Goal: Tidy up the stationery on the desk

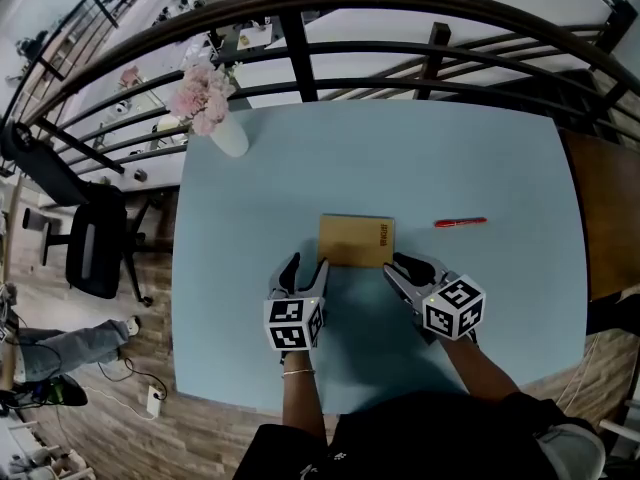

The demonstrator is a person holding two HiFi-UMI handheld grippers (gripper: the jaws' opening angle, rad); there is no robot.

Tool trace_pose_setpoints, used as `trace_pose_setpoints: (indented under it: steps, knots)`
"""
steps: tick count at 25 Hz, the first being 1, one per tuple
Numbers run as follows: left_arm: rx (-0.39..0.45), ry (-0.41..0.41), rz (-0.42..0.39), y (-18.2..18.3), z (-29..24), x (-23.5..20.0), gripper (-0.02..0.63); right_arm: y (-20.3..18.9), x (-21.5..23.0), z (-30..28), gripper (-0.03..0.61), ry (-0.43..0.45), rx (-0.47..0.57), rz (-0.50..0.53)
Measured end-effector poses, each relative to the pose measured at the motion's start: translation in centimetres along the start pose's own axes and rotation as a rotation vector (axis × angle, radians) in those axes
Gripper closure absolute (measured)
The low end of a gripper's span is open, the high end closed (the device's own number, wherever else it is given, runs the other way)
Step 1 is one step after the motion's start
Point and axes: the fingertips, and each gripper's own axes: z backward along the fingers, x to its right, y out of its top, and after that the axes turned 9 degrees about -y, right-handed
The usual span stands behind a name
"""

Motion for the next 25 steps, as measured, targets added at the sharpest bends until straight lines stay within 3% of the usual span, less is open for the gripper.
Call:
trace_pose_setpoints:
  steps: [5,11,22,25]
  knots:
    - [-0.037,0.011,0.025,-1.1,-1.1,-0.7,0.327,-1.0,0.6,-1.3,0.413,-0.031,-0.039,0.000]
    - [-0.067,0.004,0.033,-1.7,-2.0,-0.5,0.284,-1.5,1.3,-1.9,0.385,-0.053,-0.067,-0.005]
    - [-0.103,-0.043,-0.001,-2.1,-3.4,1.3,0.267,-3.5,2.4,-3.0,0.324,-0.110,-0.146,0.015]
    - [-0.146,-0.048,-0.014,-2.6,-3.7,1.9,0.267,-4.2,2.7,-3.0,0.318,-0.119,-0.178,0.036]
